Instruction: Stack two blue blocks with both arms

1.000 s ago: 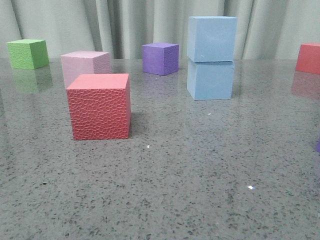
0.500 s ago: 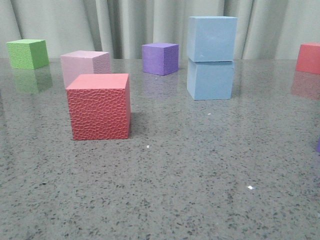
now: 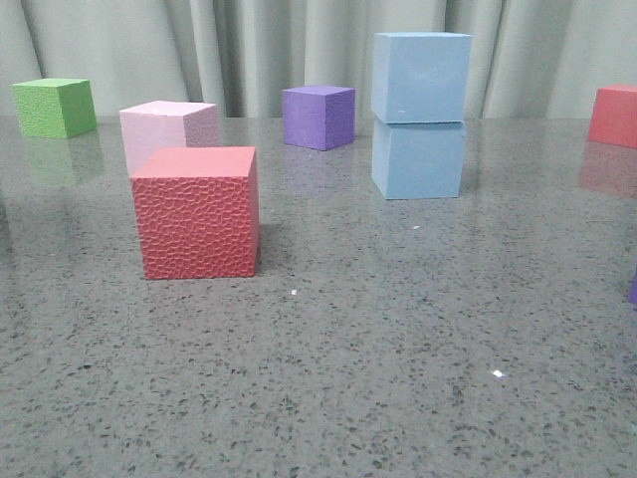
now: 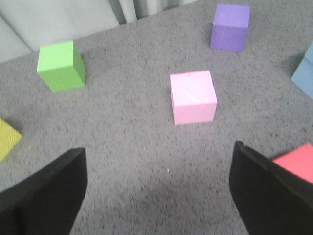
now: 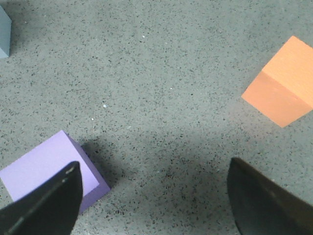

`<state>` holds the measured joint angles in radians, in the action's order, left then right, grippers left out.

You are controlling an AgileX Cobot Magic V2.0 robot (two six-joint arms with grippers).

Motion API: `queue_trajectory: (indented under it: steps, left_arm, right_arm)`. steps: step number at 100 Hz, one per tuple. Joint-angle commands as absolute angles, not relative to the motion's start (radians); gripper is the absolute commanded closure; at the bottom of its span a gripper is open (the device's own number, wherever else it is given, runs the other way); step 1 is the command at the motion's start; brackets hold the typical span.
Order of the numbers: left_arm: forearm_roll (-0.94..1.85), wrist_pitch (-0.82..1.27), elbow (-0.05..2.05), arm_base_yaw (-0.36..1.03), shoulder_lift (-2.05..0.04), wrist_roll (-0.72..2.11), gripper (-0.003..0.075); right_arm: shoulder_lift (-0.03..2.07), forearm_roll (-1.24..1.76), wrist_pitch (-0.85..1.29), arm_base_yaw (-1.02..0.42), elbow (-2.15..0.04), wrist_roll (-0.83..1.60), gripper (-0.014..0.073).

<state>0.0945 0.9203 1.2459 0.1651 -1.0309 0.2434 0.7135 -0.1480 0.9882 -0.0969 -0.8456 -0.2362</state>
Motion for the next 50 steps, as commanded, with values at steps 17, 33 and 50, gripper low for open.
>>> queue_trajectory:
  steps: [17,33,50]
  left_arm:
    - [0.023,0.769,1.027,0.162,-0.824,0.114,0.0154]
    - [0.0,0.756,0.903,0.162,-0.732,0.062,0.0154]
    - [0.0,0.7,0.791,0.162,-0.656,0.011,0.0154]
  right_arm:
    - [0.709,-0.162,0.924,-0.091,-0.871,-0.228,-0.0006]
    - [0.706,-0.162,0.919,-0.091,-0.871,-0.228,-0.0006]
    - [0.706,-0.162,0.917,-0.091,-0.871,-0.228,-0.0006]
